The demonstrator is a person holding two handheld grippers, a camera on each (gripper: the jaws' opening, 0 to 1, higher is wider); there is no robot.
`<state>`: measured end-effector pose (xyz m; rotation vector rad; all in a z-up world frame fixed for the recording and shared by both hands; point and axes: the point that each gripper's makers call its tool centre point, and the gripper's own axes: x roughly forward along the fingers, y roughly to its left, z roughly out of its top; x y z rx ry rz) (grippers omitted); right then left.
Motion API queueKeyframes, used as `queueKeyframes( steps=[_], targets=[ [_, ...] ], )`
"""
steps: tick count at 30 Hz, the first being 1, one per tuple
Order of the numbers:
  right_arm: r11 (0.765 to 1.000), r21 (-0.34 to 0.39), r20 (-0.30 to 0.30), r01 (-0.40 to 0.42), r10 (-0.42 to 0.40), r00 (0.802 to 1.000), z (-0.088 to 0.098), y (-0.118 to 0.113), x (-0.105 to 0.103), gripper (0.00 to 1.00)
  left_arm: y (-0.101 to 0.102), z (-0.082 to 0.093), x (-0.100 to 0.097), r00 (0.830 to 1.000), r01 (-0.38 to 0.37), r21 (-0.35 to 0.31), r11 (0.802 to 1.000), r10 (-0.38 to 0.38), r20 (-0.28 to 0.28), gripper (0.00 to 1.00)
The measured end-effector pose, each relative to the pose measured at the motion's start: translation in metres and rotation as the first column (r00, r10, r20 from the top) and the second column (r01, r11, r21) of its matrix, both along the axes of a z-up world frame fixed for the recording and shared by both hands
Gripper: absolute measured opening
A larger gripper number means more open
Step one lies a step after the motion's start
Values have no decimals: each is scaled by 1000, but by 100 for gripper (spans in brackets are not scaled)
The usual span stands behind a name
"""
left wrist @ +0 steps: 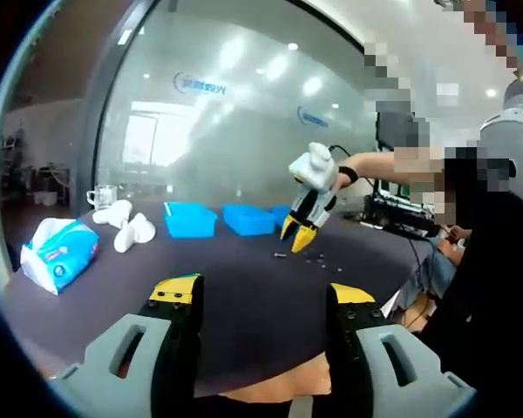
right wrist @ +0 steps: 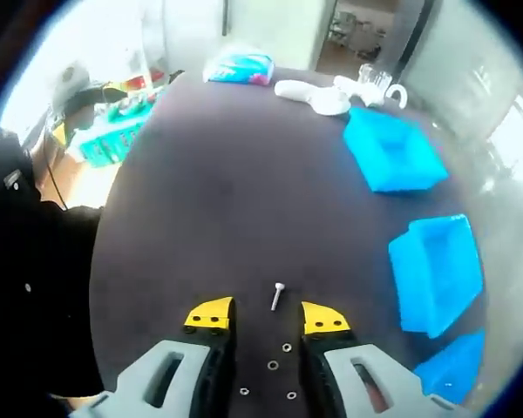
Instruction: Sort the screws, nuts, and washers into the corresponding bins
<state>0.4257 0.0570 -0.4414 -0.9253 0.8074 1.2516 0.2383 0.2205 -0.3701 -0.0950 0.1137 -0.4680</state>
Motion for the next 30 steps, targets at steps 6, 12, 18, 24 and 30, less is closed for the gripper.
queueKeyframes(
  steps=[6, 12, 18, 24, 30],
  targets=[
    [999, -19, -24, 39, -39, 999, -6, 5, 8, 19, 1, -1, -1, 1000, -5, -2, 1000, 5, -3, 55],
    [997, -50, -49, 60, -63, 997, -16, 5, 10, 18, 1, -3, -1, 1000, -7, -5, 1000, 7, -6, 55],
    [995, -75, -55, 59, -63, 996, -22, 3, 10, 15, 1, -4, -1, 1000, -6, -9, 1000, 6, -9, 55],
    [995, -77, -73, 66, -72, 995, -24, 4, 10, 10, 1, -5, -1, 1000, -6, -14, 1000, 6, -11, 55],
    [993, -85, -71, 82, -88, 994, -27, 4, 13, 0, 2, -5, -2, 1000, -12, -18, 1000, 12, -11, 55]
  ],
)
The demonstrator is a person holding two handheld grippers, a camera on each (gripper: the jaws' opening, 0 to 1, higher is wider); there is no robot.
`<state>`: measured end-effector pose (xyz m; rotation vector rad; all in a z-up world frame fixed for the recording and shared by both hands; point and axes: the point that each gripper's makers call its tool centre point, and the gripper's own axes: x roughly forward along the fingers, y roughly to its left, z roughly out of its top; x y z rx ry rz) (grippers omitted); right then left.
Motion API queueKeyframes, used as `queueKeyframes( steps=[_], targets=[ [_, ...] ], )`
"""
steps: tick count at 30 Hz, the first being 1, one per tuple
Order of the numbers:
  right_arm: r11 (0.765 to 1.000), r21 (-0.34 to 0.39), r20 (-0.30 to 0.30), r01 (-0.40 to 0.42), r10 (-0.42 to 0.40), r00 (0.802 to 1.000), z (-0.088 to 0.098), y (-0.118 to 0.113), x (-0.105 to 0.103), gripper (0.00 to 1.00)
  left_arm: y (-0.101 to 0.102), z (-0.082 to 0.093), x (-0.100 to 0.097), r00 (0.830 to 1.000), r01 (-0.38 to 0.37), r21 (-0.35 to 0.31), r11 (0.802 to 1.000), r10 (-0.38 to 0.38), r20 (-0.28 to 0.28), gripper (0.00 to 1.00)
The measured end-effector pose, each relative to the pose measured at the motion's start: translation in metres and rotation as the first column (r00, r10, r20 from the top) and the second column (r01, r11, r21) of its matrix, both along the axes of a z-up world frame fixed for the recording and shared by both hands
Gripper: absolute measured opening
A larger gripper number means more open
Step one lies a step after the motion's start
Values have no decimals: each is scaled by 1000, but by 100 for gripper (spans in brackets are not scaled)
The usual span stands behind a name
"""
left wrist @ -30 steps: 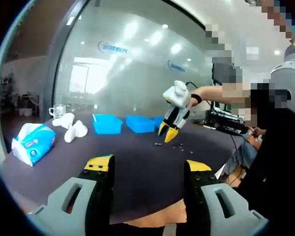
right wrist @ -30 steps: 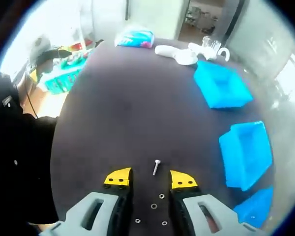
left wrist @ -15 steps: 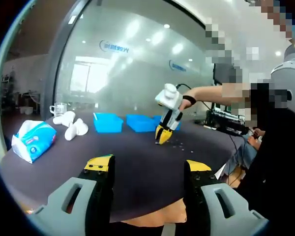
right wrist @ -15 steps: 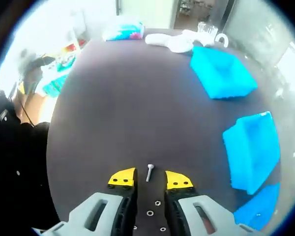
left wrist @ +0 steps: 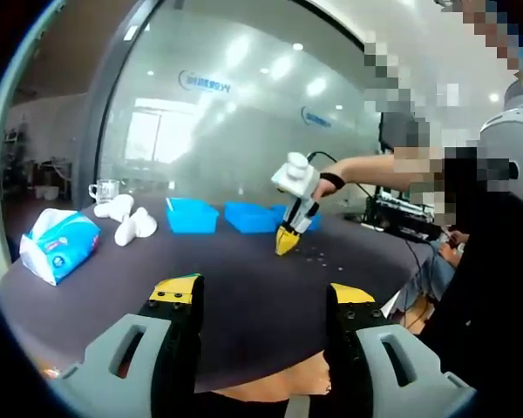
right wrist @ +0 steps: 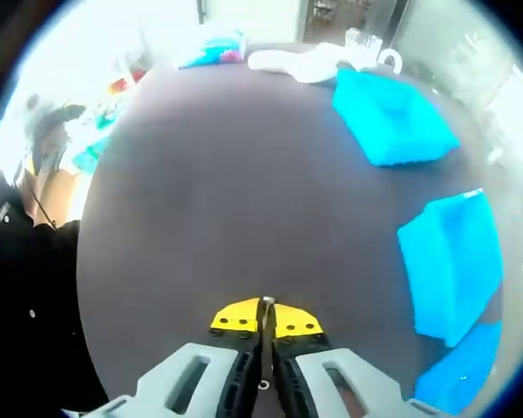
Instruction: Sort the screws, nuts, and washers into the corresponding bins
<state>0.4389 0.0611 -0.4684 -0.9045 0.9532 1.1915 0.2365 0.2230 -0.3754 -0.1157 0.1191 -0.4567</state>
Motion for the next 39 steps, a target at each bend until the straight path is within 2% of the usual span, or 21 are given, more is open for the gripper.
queueKeyframes(
  steps=[7, 12, 17, 22, 26, 29, 32, 36, 39],
  targets=[
    [1000, -10, -5, -1, 1, 1000, 2, -1, -3, 0, 1, 0, 0, 1000, -2, -2, 1000, 2, 2, 55],
    [1000, 7, -13, 7, -7, 1000, 10, -8, -7, 0, 2, 3, 0, 1000, -6, -3, 1000, 6, 8, 55],
    [989, 141, -25, 52, -49, 998, 34, -5, -14, 0, 3, 7, 1, 1000, -7, -3, 1000, 7, 18, 55],
    [949, 298, -2, 107, -111, 994, 63, -15, -22, 0, 1, 12, 5, 1000, -2, -1, 1000, 2, 28, 55],
    [899, 413, 25, 144, -169, 985, 84, -26, -24, 0, -3, 16, 8, 999, 5, -2, 1000, -5, 38, 55],
    [837, 517, 48, 181, -239, 970, 103, -40, -26, 0, -7, 18, 10, 999, 15, -5, 1000, -15, 42, 55],
    [762, 607, 41, 224, -312, 949, 118, -55, -29, 0, -11, 19, 12, 999, 26, -3, 1000, -26, 43, 55],
    [652, 716, 60, 250, -415, 908, 137, -77, -32, 0, -16, 21, 13, 998, 40, -4, 999, -40, 50, 55],
    [592, 765, 102, 253, -499, 861, 144, -96, -33, 0, -17, 23, 14, 998, 45, -4, 999, -44, 53, 55]
  ],
)
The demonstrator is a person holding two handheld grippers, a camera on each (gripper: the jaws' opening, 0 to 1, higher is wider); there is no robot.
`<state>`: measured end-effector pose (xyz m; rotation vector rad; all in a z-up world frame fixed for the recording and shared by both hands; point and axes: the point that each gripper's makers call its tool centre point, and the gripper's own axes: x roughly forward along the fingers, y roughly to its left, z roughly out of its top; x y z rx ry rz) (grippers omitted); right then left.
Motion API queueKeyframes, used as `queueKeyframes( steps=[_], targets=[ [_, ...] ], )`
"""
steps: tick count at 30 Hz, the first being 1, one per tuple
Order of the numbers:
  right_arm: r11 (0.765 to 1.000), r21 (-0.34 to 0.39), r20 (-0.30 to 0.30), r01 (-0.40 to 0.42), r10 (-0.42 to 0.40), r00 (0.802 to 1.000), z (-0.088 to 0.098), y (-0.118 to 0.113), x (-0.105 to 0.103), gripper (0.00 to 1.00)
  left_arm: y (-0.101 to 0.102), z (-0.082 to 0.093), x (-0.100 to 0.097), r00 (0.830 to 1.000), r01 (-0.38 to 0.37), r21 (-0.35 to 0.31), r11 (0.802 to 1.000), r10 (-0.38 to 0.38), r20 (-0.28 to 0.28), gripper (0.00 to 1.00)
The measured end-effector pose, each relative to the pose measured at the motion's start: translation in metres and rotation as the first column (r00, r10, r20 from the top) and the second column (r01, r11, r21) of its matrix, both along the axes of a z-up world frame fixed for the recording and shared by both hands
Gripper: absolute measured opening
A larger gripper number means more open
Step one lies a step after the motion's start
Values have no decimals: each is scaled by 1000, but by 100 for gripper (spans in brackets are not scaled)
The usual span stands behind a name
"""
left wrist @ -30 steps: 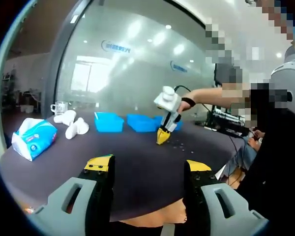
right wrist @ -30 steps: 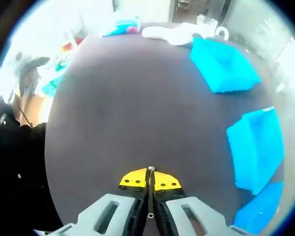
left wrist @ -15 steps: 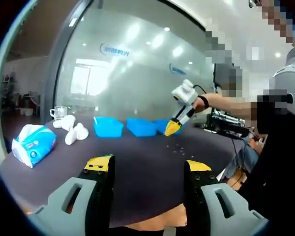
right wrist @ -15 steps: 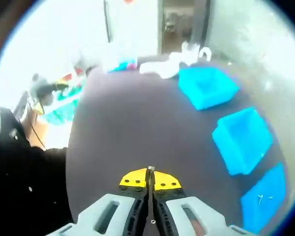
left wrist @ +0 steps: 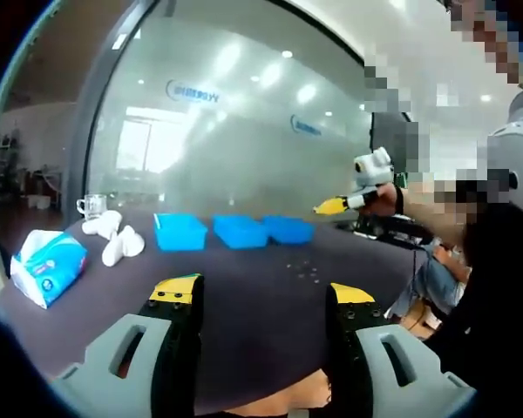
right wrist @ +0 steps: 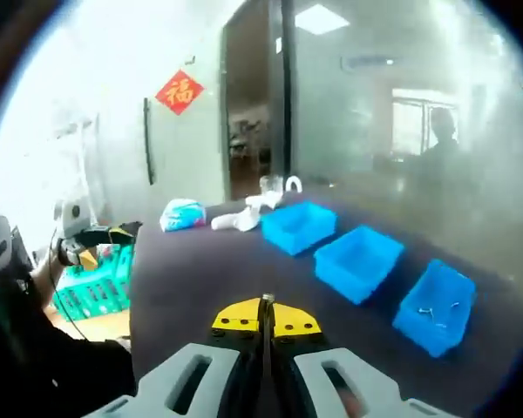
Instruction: Sort the screws, nuts, and washers into the corresponding bins
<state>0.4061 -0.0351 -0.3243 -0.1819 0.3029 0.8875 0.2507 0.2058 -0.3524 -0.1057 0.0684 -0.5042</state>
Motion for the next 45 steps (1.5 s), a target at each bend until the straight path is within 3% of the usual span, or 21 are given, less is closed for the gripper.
queueKeyframes(
  steps=[1, 5, 8, 11, 12, 17, 18, 22, 26, 29, 34, 37, 41, 45],
  targets=[
    [999, 11, 35, 32, -32, 999, 3, -9, 0, 0, 0, 0, 0, 1000, 1, 1, 1000, -1, 0, 55],
    [988, 110, 63, 112, -119, 991, 11, -28, -6, 0, 0, 2, 3, 1000, 2, 4, 1000, -2, 3, 55],
    [973, 145, 113, 180, -197, 974, 15, -45, -10, 0, -2, 4, 3, 1000, 7, 9, 1000, -7, 6, 55],
    [958, 122, 240, 260, -283, 929, 19, -64, -14, 0, -2, 5, 4, 1000, 7, 10, 1000, -7, 7, 55],
    [953, 120, 257, 278, -300, 919, 19, -67, -17, 0, -1, 5, 5, 1000, 4, 8, 1000, -4, 6, 55],
    [930, 169, 295, 326, -363, 884, 25, -77, -25, 0, -1, 6, 7, 1000, 2, 1, 1000, -2, 4, 55],
    [917, 210, 303, 339, -391, 869, 31, -80, -24, 0, -1, 6, 8, 1000, 2, -1, 1000, -2, 4, 55],
    [888, 262, 287, 377, -445, 848, 37, -89, -14, 0, -1, 5, 9, 1000, 2, 0, 1000, -2, 0, 55],
    [869, 278, 265, 409, -478, 837, 40, -96, 5, 0, -2, 6, 8, 1000, 4, 3, 1000, -4, 1, 55],
    [852, 285, 265, 439, -510, 818, 43, -103, 24, 0, -1, 6, 7, 1000, 3, 3, 1000, -3, 2, 55],
    [843, 241, 307, 481, -536, 787, 45, -110, 67, 0, 0, 3, 6, 1000, 1, 1, 1000, -1, -4, 55],
    [840, 228, 295, 493, -542, 787, 41, -112, 97, 0, 0, 1, 5, 1000, 0, -3, 1000, 0, -5, 55],
    [815, 209, 270, 540, -579, 769, 27, -123, 138, 0, 3, 0, 3, 1000, -7, -12, 1000, 7, -7, 55],
    [804, 200, 245, 560, -595, 766, 15, -124, 159, 0, 4, -3, 1, 1000, -12, -14, 1000, 12, -13, 55]
  ],
)
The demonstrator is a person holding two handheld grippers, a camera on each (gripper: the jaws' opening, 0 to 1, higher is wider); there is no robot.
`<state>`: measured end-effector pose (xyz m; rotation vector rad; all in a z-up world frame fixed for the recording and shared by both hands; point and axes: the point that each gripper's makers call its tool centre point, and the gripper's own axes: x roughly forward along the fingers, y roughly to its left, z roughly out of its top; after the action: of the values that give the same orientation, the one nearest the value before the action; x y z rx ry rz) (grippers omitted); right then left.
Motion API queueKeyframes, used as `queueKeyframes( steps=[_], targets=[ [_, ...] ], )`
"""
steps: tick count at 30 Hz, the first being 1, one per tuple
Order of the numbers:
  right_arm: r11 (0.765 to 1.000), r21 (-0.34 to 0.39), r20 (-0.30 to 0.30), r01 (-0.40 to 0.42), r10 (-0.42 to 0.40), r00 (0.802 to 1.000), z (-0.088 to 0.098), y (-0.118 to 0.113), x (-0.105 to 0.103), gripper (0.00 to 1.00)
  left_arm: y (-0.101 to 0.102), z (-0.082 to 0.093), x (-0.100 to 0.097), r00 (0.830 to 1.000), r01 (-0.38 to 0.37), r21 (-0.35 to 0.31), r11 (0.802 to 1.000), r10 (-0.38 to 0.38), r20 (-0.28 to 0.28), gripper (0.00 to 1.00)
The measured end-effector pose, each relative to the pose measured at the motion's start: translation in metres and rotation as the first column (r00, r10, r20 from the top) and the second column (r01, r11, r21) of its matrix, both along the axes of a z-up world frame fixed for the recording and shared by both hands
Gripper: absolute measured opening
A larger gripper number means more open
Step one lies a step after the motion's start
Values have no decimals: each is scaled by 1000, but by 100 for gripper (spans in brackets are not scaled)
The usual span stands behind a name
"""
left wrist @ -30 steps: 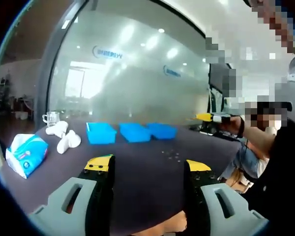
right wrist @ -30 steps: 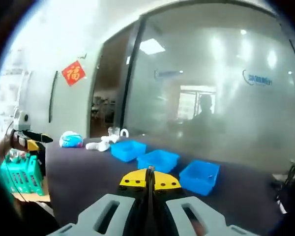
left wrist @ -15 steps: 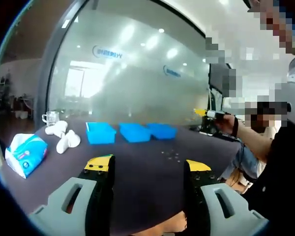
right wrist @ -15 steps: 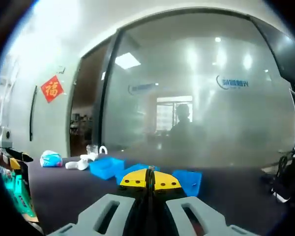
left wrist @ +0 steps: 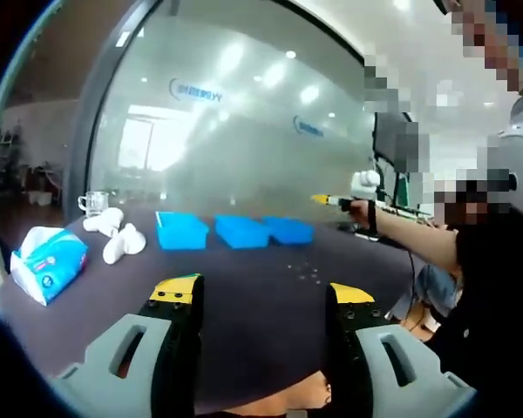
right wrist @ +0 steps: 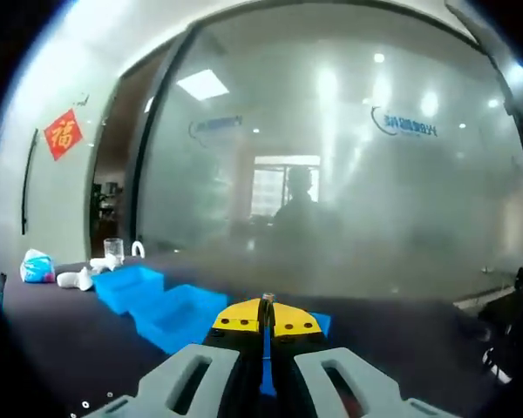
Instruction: Sort the screws, nuts, and washers into the corresponding bins
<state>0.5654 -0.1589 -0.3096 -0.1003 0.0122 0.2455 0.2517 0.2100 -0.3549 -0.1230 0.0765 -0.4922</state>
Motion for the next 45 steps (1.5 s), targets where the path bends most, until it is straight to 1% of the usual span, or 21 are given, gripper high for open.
queueKeyframes(
  steps=[4, 7, 9, 14, 16, 19, 23, 25, 28, 32, 36, 39, 42, 45],
  targets=[
    [1000, 3, -33, 9, -9, 999, -8, 4, 17, 0, 5, 0, -1, 1000, -15, -4, 1000, 15, -1, 55],
    [1000, -14, -45, 13, -14, 999, -8, 8, 29, 0, 7, 1, -2, 1000, -20, -3, 1000, 20, 0, 55],
    [1000, -10, -47, 15, -15, 999, -5, 7, 51, 0, 8, 1, -2, 1000, -23, -2, 1000, 23, 0, 55],
    [1000, -8, -67, 21, -22, 997, -6, 9, 60, 0, 7, 4, -4, 1000, -24, -1, 1000, 24, 6, 55],
    [1000, -9, -67, 22, -22, 997, -5, 9, 62, 0, 7, 5, -4, 1000, -24, -1, 1000, 24, 9, 55],
    [1000, -12, -71, 23, -23, 997, -6, 10, 57, 0, 8, 5, -5, 1000, -30, -1, 1000, 30, 9, 55],
    [1000, -10, -84, 20, -21, 996, -10, 8, 59, 1, 8, 4, -6, 999, -31, -2, 1000, 31, 9, 55],
    [1000, -16, -80, 23, -24, 997, -10, 9, 57, 4, 8, 4, -6, 1000, -30, -2, 1000, 30, 9, 55],
    [999, -32, -62, 21, -23, 998, -8, 9, 58, 20, 8, 4, -7, 999, -31, -2, 1000, 31, 9, 55],
    [999, -35, -48, 11, -13, 999, -6, 12, 55, 24, 8, 5, -7, 999, -32, -3, 999, 32, 10, 55],
    [1000, -11, -50, -2, 2, 999, -5, 13, 47, 26, 8, 5, -8, 999, -31, -2, 1000, 31, 10, 55],
    [1000, 5, -49, -20, 20, 999, -5, 15, 36, 26, 8, 5, -8, 999, -31, -4, 1000, 31, 12, 55],
    [999, 15, -39, -42, 42, 998, -3, 19, 19, 26, 5, 6, -8, 1000, -26, -5, 1000, 26, 13, 55],
    [998, 20, -26, -65, 65, 998, 0, 20, -3, 26, 2, 7, -7, 1000, -18, -5, 1000, 18, 16, 55]
  ],
)
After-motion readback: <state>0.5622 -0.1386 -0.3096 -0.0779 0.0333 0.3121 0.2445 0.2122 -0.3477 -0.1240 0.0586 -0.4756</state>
